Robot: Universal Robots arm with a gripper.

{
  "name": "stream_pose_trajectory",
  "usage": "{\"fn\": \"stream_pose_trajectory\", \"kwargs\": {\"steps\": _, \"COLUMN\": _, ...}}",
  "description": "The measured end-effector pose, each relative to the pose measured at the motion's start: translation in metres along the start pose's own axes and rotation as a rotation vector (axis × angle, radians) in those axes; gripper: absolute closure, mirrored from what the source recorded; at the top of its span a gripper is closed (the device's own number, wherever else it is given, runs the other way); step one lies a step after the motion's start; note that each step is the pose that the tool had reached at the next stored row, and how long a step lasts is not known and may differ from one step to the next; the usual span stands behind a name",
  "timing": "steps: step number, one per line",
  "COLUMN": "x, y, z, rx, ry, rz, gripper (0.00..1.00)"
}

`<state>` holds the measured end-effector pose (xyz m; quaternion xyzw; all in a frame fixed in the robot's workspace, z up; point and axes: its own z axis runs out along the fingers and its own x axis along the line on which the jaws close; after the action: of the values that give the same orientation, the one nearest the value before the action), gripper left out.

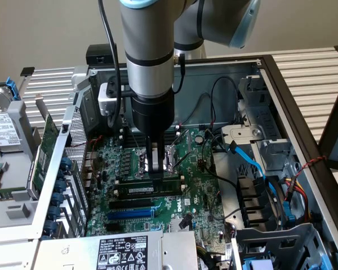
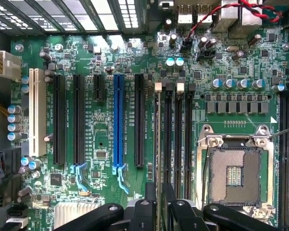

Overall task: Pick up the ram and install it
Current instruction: 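Insert the ram into the slot, then press down the ram until it locks into place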

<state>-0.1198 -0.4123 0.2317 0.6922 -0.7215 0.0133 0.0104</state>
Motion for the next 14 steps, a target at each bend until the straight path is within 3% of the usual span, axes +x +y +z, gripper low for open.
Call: {"fn": "stream_pose_trajectory", "kwargs": {"steps": 14, "x": 0.0004, "y": 0.0, "z": -0.0071, "rx": 0.0, "ry": -0.0005, "rz": 0.001, "gripper": 0.79}}
